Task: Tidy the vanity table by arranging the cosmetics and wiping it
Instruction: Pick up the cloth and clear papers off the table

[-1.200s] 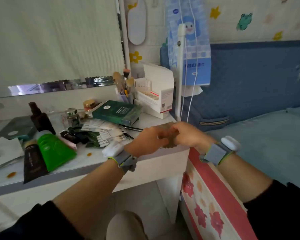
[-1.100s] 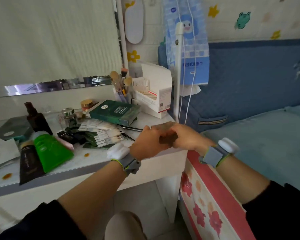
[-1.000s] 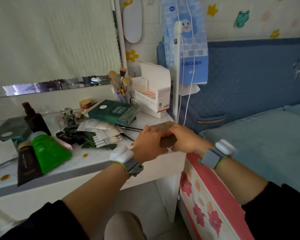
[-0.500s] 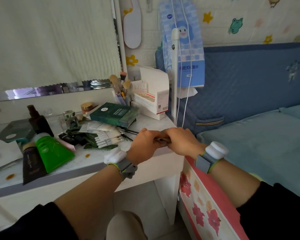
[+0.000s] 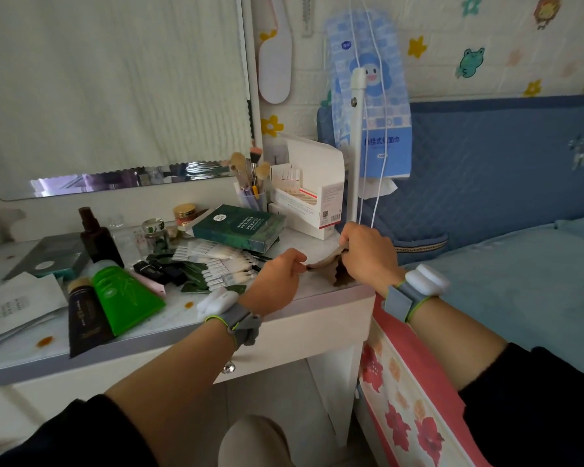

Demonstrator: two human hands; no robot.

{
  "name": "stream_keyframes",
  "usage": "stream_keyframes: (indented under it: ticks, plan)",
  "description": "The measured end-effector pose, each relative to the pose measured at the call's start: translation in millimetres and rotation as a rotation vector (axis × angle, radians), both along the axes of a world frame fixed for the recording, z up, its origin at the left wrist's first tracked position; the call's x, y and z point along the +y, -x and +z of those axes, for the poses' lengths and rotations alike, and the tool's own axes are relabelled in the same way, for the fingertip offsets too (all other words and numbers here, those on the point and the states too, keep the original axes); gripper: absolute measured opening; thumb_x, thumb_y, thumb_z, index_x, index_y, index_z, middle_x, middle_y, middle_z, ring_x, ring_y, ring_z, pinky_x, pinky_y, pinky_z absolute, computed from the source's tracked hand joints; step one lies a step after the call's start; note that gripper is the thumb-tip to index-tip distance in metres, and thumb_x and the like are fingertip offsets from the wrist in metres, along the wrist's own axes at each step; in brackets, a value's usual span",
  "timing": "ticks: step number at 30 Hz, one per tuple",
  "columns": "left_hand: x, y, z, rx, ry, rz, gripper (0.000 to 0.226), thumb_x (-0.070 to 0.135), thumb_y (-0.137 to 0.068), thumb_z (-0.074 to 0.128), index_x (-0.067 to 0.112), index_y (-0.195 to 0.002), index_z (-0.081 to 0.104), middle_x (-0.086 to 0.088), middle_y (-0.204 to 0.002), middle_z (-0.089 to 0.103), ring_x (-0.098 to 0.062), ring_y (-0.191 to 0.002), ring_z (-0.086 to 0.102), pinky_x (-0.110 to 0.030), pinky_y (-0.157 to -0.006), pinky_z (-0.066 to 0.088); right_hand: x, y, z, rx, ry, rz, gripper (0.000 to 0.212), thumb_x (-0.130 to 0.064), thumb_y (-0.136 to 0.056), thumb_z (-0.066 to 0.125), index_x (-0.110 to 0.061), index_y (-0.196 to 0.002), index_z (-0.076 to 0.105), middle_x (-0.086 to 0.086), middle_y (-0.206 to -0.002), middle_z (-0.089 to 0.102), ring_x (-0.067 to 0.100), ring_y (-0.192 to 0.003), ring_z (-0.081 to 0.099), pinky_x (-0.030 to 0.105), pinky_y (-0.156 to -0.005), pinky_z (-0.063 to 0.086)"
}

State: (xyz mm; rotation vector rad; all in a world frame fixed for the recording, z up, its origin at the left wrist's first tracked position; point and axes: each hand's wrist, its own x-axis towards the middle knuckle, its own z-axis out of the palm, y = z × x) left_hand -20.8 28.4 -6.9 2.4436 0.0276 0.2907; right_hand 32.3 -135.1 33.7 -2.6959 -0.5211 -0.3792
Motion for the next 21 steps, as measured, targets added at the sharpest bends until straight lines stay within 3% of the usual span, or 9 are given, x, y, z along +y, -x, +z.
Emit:
stream_keyframes:
  ticks: [3,6,13,16,19,21]
  plan:
    - [0.7,-4.7,0.0,0.023,-0.028,0.003,0.032,0.0,-0.094,0.041,0.01,-0.122,0.053,-0.003,-0.113,0.069,-0.023,-0.109,0.061,-0.033,-0.097,0.046,3.6,-1.7,-0.4,-0.022,-0.01,0.005,0.02,-0.006,-0.089,0.053,-0.012,-0.107,0.054,0.007,-0.114,0.06,0.03,-0.105,0.056,0.041,-0.089,0.041]
    - [1.3,-9.5,-1.3,0.038,-0.04,0.008,0.034,-0.001,-0.092,0.041,0.011,-0.122,0.053,-0.003,-0.114,0.068,-0.027,-0.111,0.059,-0.043,-0.097,0.046,6.3,-2.4,0.2,-0.039,-0.023,-0.01,0.02,-0.007,-0.089,0.053,-0.011,-0.109,0.054,0.008,-0.114,0.06,0.031,-0.105,0.056,0.043,-0.09,0.043]
    - [3.0,-17.0,-4.0,0.053,-0.055,0.024,0.033,0.003,-0.093,0.042,0.011,-0.124,0.05,-0.003,-0.12,0.066,-0.028,-0.114,0.055,-0.044,-0.099,0.044,10.4,-0.9,4.3,-0.089,-0.115,-0.027,0.019,-0.009,-0.09,0.054,-0.009,-0.109,0.052,0.01,-0.113,0.058,0.031,-0.102,0.055,0.045,-0.085,0.047]
    - [2.5,-17.7,-2.2,0.02,-0.032,0.03,0.03,0.012,-0.098,0.042,0.012,-0.127,0.047,-0.005,-0.115,0.067,-0.028,-0.106,0.059,-0.044,-0.094,0.047,13.1,2.1,6.3,-0.115,-0.161,0.0,0.018,-0.006,-0.09,0.052,-0.008,-0.107,0.051,0.011,-0.113,0.058,0.032,-0.101,0.056,0.045,-0.082,0.048]
    - [-2.7,-13.3,7.7,0.021,0.308,0.041,0.031,0.014,-0.1,0.039,0.013,-0.129,0.048,-0.009,-0.1,0.067,-0.025,-0.085,0.061,-0.033,-0.076,0.053,17.5,5.1,7.6,-0.144,-0.21,0.028,0.015,-0.007,-0.09,0.05,-0.01,-0.105,0.05,0.008,-0.111,0.06,0.029,-0.1,0.057,0.043,-0.078,0.048]
    - [-6.6,-7.4,17.4,0.04,0.566,0.051,0.025,0.017,-0.102,0.036,0.015,-0.121,0.053,-0.01,-0.092,0.064,-0.019,-0.072,0.056,-0.02,-0.056,0.045,21.5,7.7,9.5,-0.164,-0.245,0.043,0.014,-0.008,-0.09,0.051,-0.011,-0.103,0.05,0.007,-0.11,0.061,0.028,-0.099,0.057,0.041,-0.075,0.049]
